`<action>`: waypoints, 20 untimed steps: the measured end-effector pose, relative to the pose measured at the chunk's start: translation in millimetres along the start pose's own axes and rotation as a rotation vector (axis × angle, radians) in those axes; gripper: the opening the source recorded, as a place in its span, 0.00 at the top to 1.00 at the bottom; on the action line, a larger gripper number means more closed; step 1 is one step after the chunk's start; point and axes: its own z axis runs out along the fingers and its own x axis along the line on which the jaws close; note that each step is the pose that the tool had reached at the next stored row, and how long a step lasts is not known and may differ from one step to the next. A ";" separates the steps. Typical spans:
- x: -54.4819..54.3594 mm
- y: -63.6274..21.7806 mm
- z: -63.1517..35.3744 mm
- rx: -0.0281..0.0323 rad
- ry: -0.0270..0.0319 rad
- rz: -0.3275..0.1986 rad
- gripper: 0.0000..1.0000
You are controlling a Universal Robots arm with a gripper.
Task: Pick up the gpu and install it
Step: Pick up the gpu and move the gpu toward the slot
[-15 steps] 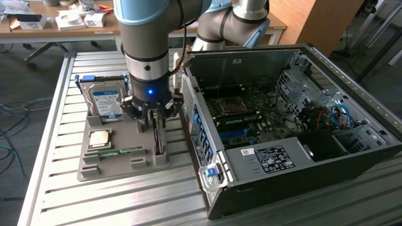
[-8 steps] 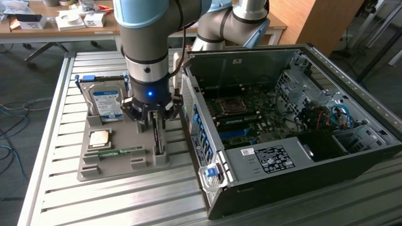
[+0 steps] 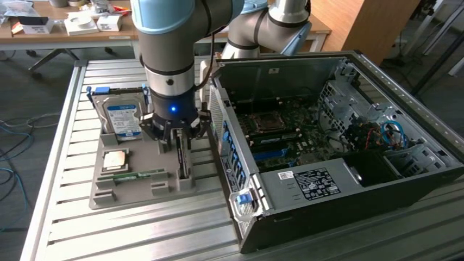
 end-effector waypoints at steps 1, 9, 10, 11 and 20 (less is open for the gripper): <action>0.0 0.0 0.2 0.0000 0.0001 0.000 0.53; 0.0 -0.1 1.7 0.0000 0.0000 0.000 0.53; 0.0 -0.1 1.9 0.0000 0.0001 0.000 0.53; 0.1 -0.1 1.9 0.0001 0.0002 0.000 0.53; 0.1 -0.2 3.5 0.0001 0.0002 0.000 0.53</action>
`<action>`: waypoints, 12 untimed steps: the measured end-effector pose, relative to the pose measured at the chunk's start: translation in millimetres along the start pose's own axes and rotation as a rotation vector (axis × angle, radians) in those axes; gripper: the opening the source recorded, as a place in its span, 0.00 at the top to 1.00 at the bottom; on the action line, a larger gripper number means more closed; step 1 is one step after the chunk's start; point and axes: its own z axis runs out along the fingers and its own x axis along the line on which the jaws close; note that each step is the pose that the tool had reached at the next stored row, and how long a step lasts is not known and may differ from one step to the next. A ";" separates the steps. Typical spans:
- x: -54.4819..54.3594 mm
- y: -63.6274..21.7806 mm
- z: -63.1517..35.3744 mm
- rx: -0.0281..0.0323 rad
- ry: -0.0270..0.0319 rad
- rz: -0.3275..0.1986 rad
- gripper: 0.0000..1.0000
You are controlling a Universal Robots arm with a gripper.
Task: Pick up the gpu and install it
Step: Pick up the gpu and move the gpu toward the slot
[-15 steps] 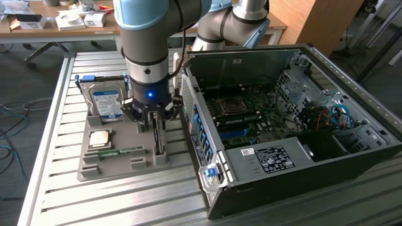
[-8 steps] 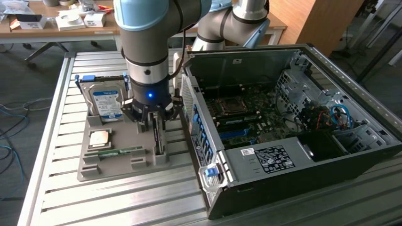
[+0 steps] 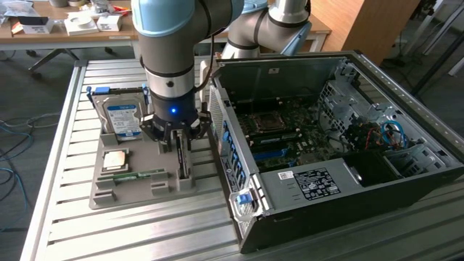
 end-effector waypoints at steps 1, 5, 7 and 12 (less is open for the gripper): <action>0.0 0.0 0.0 0.0000 0.0000 0.000 0.53; 0.0 0.0 0.4 -0.0002 -0.0002 0.000 0.53; 0.0 0.0 1.1 -0.0003 -0.0002 0.000 0.53; 0.0 -0.1 2.1 -0.0001 -0.0001 0.000 0.53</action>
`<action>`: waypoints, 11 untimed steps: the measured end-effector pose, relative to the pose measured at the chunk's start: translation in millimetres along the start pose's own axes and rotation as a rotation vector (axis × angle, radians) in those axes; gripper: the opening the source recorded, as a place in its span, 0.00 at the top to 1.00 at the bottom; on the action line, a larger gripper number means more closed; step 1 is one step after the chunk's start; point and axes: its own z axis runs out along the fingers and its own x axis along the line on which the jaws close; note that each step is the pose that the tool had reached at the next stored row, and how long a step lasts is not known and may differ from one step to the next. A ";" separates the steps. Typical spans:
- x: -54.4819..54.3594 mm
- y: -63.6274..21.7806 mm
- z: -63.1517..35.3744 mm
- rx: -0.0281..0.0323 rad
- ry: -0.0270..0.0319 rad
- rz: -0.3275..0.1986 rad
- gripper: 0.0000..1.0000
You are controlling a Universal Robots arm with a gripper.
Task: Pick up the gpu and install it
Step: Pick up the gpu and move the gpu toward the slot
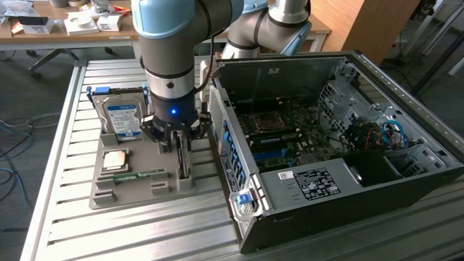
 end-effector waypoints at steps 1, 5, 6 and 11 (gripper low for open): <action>0.0 0.0 0.0 0.0000 0.0000 0.000 0.53; 0.1 -0.1 0.0 -0.0002 -0.0002 0.000 0.53; 0.1 -0.1 -0.2 -0.0002 -0.0001 0.000 0.53; 0.0 -0.1 -1.6 0.0000 0.0000 0.000 0.53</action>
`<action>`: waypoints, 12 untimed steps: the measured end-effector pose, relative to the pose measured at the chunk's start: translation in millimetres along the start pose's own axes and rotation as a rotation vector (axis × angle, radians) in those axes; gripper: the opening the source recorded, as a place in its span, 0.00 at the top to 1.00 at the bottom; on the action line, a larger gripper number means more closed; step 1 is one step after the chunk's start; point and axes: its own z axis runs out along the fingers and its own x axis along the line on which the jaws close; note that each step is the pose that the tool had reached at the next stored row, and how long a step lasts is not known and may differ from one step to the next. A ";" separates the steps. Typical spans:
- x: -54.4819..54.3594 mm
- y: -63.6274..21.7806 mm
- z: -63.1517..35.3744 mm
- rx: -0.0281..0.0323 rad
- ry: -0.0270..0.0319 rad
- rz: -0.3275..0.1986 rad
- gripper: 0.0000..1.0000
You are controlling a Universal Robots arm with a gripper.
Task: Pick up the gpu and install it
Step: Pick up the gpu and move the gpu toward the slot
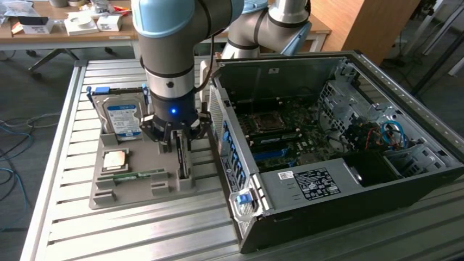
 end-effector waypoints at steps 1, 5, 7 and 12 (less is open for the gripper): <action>0.0 0.0 -0.2 -0.0001 -0.0001 0.000 0.53; 0.1 0.0 -1.0 0.0000 0.0000 0.000 0.53; 0.2 0.0 -0.9 -0.0001 -0.0001 0.000 0.53; -0.6 0.1 -1.0 -0.0001 0.0000 0.000 0.53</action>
